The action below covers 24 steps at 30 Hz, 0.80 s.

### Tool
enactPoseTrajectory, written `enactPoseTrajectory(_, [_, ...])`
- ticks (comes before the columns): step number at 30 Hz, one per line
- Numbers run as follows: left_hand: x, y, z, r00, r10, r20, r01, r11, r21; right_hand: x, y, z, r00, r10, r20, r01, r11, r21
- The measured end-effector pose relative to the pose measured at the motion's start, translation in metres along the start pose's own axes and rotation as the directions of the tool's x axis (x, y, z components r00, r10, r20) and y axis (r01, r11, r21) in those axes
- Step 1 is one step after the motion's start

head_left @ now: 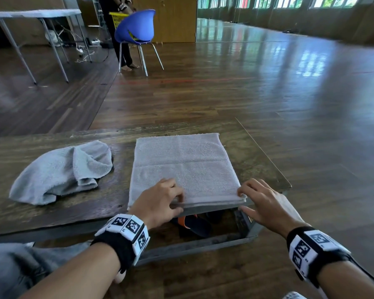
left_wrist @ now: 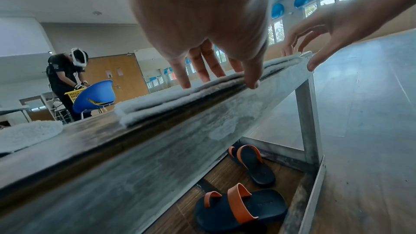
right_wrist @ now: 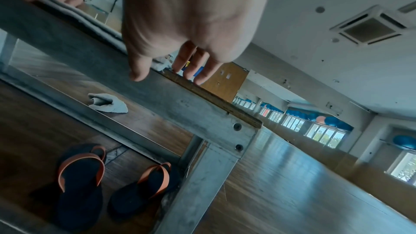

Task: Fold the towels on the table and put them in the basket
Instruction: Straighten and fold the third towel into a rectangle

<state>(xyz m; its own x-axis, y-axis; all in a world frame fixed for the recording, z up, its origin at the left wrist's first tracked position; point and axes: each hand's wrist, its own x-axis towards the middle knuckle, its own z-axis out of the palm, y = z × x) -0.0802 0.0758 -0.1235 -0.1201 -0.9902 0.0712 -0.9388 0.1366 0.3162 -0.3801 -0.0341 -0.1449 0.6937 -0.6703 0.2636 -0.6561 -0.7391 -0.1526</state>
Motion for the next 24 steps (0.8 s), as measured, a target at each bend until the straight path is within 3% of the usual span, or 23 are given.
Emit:
enactPoseTrajectory(5, [0.001,-0.002,0.0,1.0,0.003,0.014,-0.003,1.0,0.015,0.005,-0.005,0.001,0.997,0.08,0.021,-0.079,0.995,-0.057])
enactPoseTrajectory(8, [0.002,-0.005,-0.002,1.0,0.01,0.015,-0.009,0.999,-0.031,0.01,-0.004,0.003,0.99,0.138,-0.035,-0.134,0.987,0.088])
enactPoseTrajectory(12, [0.006,-0.011,-0.014,0.997,-0.057,-0.047,0.048,0.982,-0.181,0.017,0.001,-0.001,0.964,0.266,-0.017,-0.248,0.919,0.308])
enactPoseTrajectory(15, [0.007,-0.016,-0.022,0.994,-0.102,-0.05,0.087,0.967,-0.239,0.024,0.003,-0.008,0.963,0.26,-0.071,-0.212,0.894,0.394])
enactPoseTrajectory(18, [0.005,-0.022,-0.023,0.994,-0.11,-0.027,0.105,0.983,-0.15,0.029,0.002,-0.015,0.957,0.264,-0.117,-0.186,0.875,0.447])
enactPoseTrajectory(22, [-0.005,-0.037,-0.032,0.973,-0.227,0.05,0.231,0.968,-0.103,0.032,0.005,-0.025,0.95,0.302,-0.083,-0.211,0.813,0.543])
enactPoseTrajectory(24, [-0.01,-0.044,-0.044,0.966,-0.258,0.027,0.26,0.959,-0.11,0.033,0.006,-0.03,0.949,0.31,-0.057,-0.215,0.768,0.603])
